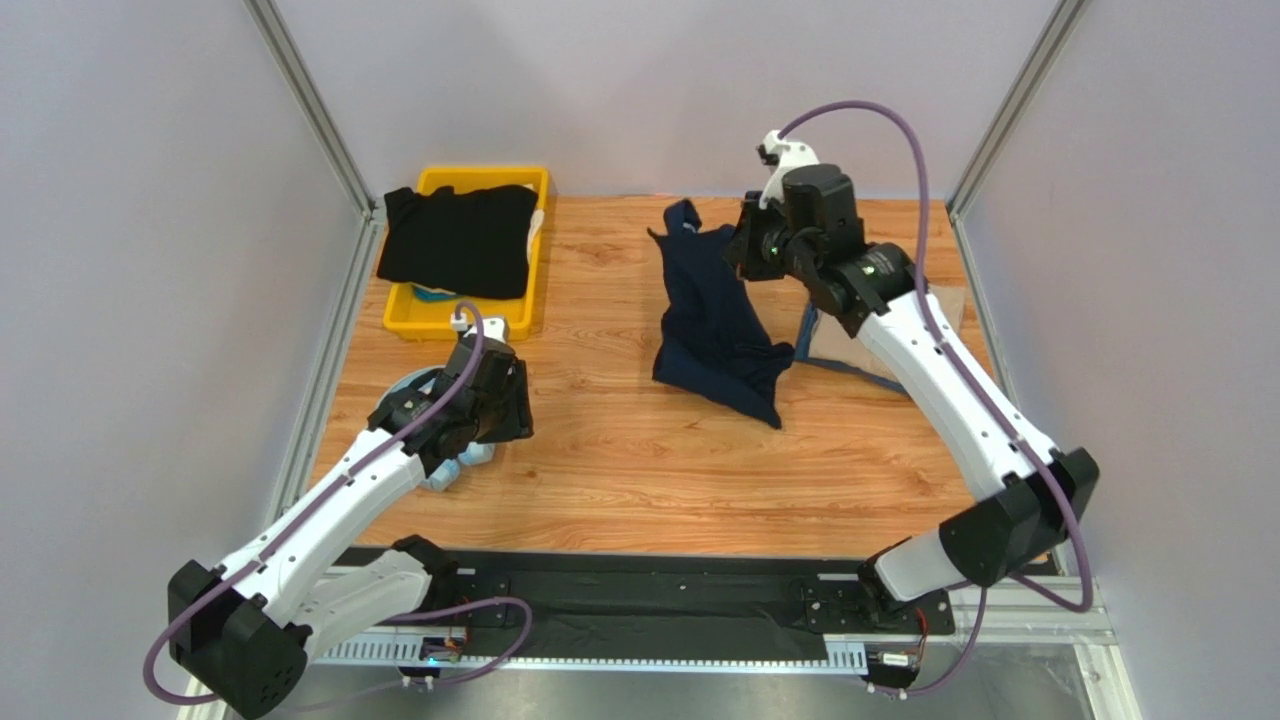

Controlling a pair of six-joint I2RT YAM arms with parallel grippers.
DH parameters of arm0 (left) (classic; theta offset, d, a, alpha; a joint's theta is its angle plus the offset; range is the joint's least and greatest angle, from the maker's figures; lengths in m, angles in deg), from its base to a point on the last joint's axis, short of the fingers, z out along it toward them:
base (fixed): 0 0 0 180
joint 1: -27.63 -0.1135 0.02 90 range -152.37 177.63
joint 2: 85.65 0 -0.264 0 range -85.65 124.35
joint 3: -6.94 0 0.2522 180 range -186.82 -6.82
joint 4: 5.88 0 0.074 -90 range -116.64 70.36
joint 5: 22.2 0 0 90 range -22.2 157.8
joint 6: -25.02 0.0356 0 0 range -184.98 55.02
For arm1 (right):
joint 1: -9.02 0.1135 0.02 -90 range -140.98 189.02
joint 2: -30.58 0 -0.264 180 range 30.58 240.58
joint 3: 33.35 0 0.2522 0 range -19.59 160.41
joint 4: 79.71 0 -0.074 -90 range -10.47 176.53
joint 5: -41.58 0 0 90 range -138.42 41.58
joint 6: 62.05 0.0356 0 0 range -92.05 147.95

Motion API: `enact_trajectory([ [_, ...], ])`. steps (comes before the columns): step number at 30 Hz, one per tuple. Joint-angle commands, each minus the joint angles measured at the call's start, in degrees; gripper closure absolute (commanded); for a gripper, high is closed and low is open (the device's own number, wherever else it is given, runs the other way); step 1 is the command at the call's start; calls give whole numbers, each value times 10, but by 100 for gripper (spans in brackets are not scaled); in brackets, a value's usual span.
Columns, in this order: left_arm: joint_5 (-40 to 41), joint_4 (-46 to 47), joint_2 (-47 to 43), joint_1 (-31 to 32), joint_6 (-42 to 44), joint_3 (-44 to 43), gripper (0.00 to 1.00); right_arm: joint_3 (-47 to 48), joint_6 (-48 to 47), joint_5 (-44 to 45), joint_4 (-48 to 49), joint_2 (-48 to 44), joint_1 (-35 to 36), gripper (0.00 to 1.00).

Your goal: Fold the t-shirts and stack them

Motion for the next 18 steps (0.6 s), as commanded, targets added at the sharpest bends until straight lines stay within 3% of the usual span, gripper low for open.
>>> enact_trajectory([
  [1, 0, -10, -22, -3, -2, -1, 46, 61, -13, -66, 23, -62, 1, 100],
  [18, 6, -29, -66, -3, -18, 0, 46, 213, 25, -247, 16, -143, 29, 100],
])
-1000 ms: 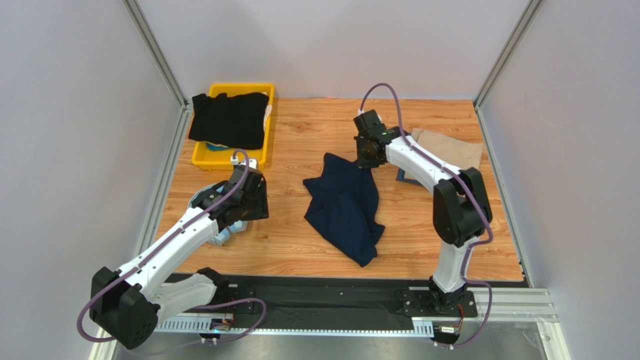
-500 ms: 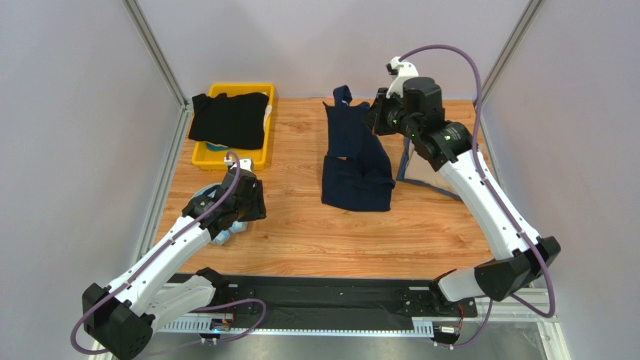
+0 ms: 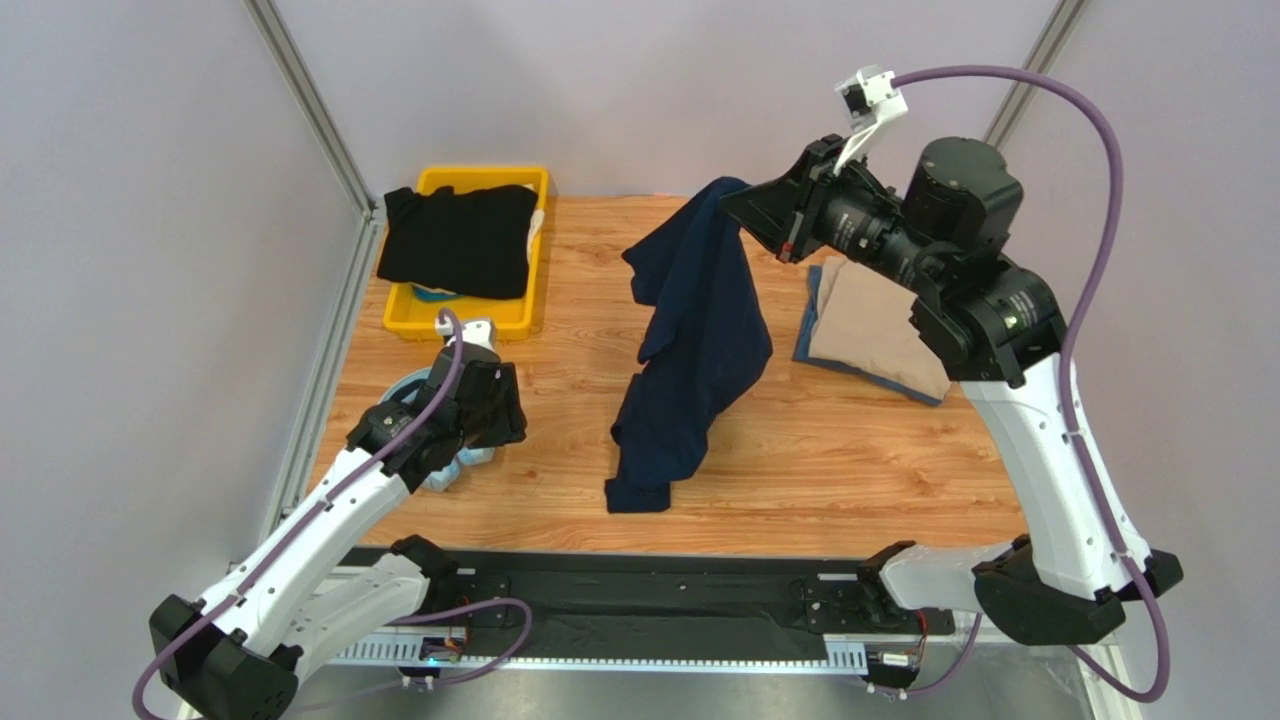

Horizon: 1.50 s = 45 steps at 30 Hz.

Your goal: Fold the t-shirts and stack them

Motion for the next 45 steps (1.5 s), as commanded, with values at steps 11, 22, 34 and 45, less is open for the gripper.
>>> enact_trajectory([
  [11, -1, 11, 24, -3, -3, -6, 46, -216, 24, 214, -63, -71, 3, 100],
  [22, -120, 93, 147, -1, 12, -15, 45, -225, 33, 155, -29, 29, -8, 100],
  [34, -227, 163, 198, 84, 15, 44, 44, -192, 9, 177, -40, 84, -24, 100],
  [45, -261, 209, 238, 136, 7, 54, 44, -230, 14, 171, -38, 83, -31, 100],
])
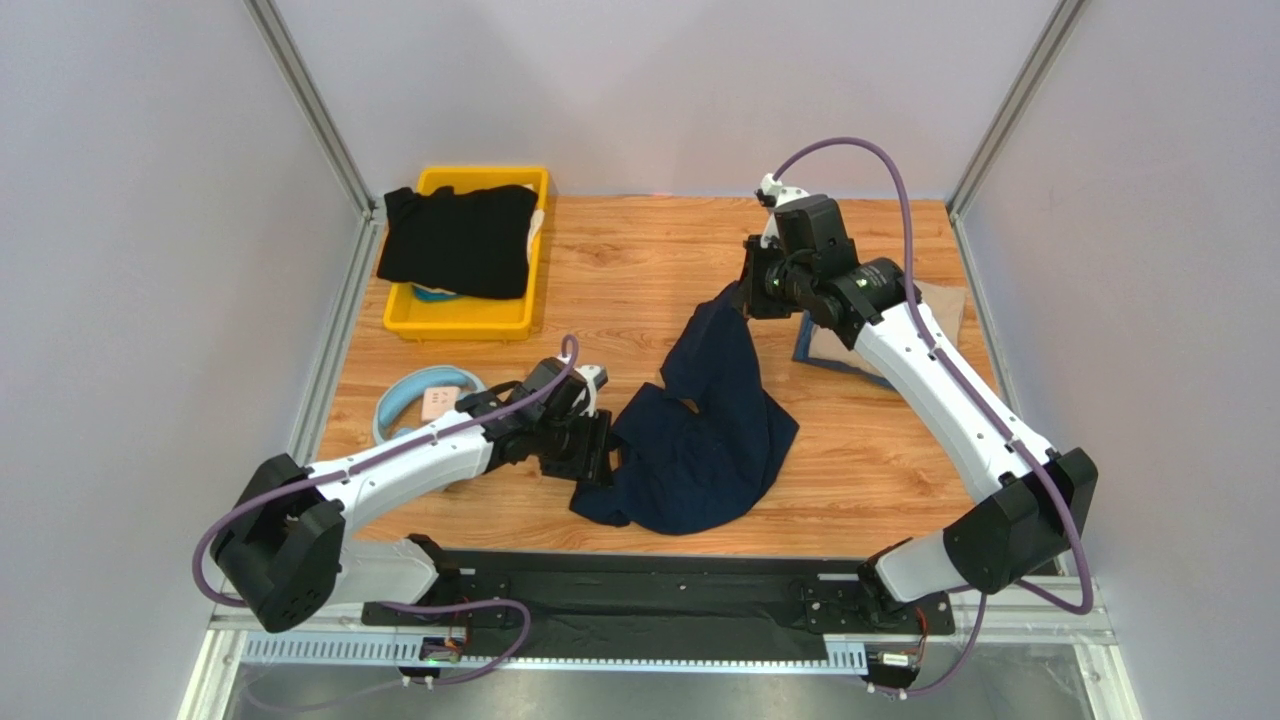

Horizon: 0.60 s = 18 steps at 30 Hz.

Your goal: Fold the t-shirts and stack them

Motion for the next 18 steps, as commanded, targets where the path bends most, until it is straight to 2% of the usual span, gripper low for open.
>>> enact_trajectory([
  [1, -23, 34, 24, 22, 0, -2, 44, -7, -4, 6, 20, -9, -4, 100],
  [6, -20, 54, 72, 41, 2, -7, 47, -13, -6, 4, 18, -14, -8, 100],
  [9, -15, 63, 81, 46, 2, -11, 68, -16, -9, 4, 16, -17, -12, 100],
  [10, -10, 63, 80, 47, 1, -13, 90, -17, -10, 5, 14, -18, -13, 100],
  [11, -3, 62, 76, 47, -1, -15, 99, -18, -11, 5, 13, -19, -14, 100],
  [17, 105, 7, 17, 46, 6, -37, 100, -33, -13, 14, 12, -28, -27, 100],
  [18, 140, -7, -5, 46, 8, -40, 100, -34, -11, 37, 13, -30, -31, 100],
])
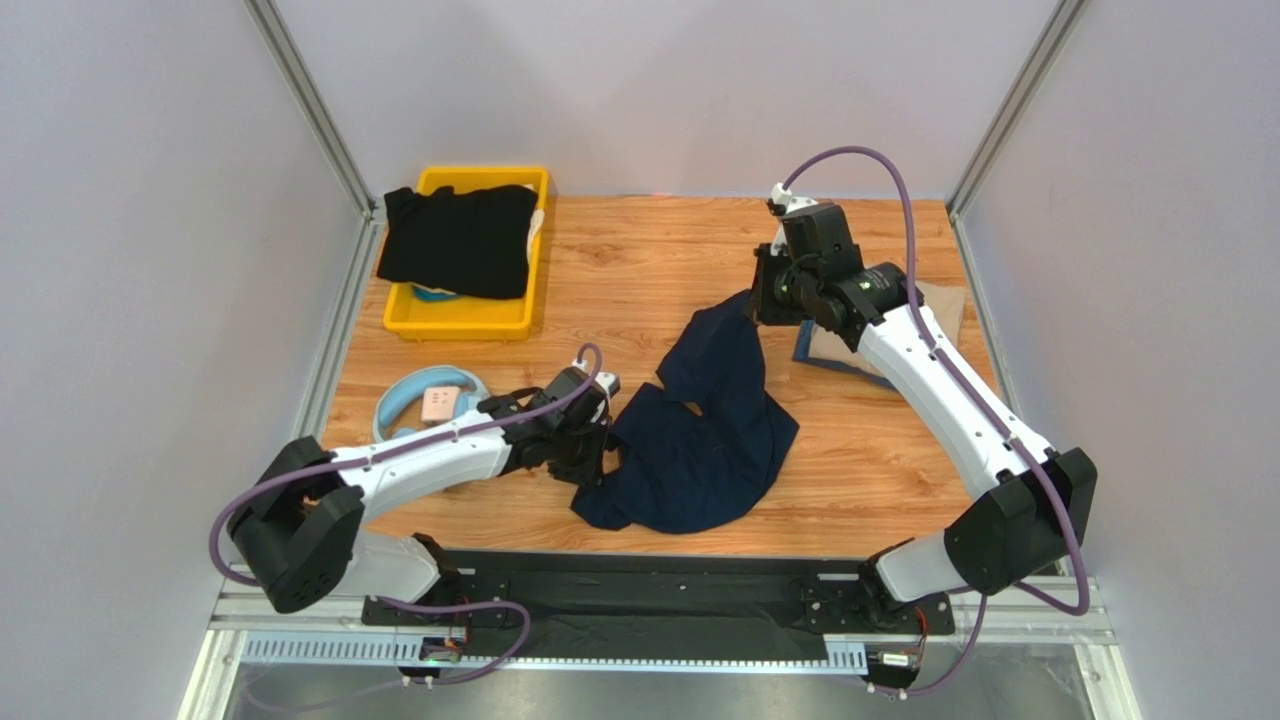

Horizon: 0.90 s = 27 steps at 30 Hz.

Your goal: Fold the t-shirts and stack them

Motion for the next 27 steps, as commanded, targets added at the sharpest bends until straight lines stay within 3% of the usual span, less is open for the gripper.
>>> enact_trajectory([
  [1, 118, -37, -76, 1, 15, -44, 100, -8, -7, 37, 13, -29, -12, 100],
  [7, 200, -77, -151, -29, 27, -78, 100, -13, 7, 57, 14, -40, -32, 100],
  [14, 248, -92, -181, -152, 71, -143, 100, 11, 15, 69, 49, -44, -71, 100],
  [18, 289, -106, -132, -203, 121, -206, 100, 79, 34, 46, 67, -12, -115, 100],
  [22, 281, -99, -74, -260, 143, -296, 100, 147, 38, 26, 86, 18, -137, 100],
  [27, 269, -96, 13, -283, 169, -437, 100, 228, 38, -12, 93, 55, -155, 100],
])
